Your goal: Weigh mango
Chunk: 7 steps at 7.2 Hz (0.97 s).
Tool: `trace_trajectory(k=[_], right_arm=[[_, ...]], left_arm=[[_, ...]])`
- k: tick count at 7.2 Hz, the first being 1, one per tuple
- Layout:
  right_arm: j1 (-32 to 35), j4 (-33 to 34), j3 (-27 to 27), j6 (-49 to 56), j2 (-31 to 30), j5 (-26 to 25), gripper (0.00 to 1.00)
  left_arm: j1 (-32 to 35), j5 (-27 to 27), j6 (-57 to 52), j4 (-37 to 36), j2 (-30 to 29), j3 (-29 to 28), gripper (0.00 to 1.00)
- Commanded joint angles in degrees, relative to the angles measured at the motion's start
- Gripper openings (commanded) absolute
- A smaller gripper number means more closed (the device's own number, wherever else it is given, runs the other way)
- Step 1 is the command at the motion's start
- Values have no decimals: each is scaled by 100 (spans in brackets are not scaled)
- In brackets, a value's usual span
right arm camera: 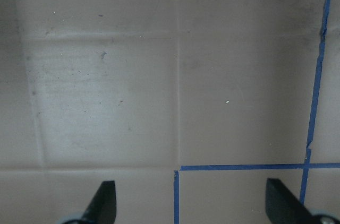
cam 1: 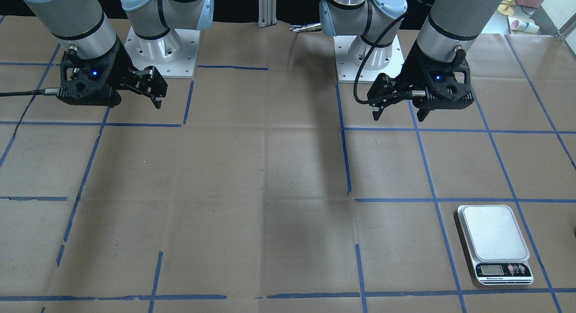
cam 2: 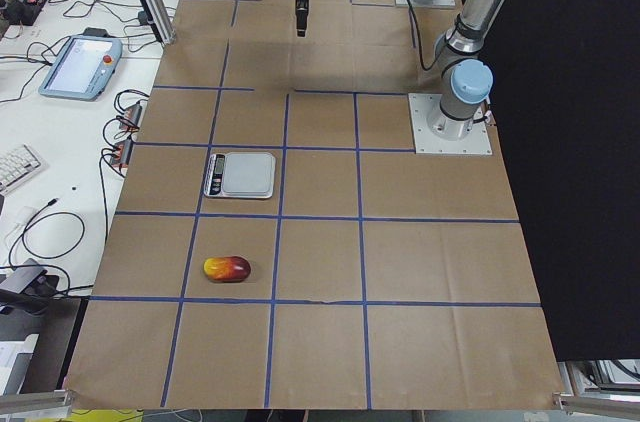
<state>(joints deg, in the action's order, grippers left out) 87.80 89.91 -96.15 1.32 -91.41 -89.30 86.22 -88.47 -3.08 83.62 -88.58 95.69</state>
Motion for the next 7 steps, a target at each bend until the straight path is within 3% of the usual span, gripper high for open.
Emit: trace_trajectory(k=[1,7], right_arm=[[0,0,0,0,0,0,100],[0,0,0,0,0,0,100]], left_arm=[[-9,-12,-9,-4,-19,20,100],[-78,-47,-61,-13,-1,29,100]])
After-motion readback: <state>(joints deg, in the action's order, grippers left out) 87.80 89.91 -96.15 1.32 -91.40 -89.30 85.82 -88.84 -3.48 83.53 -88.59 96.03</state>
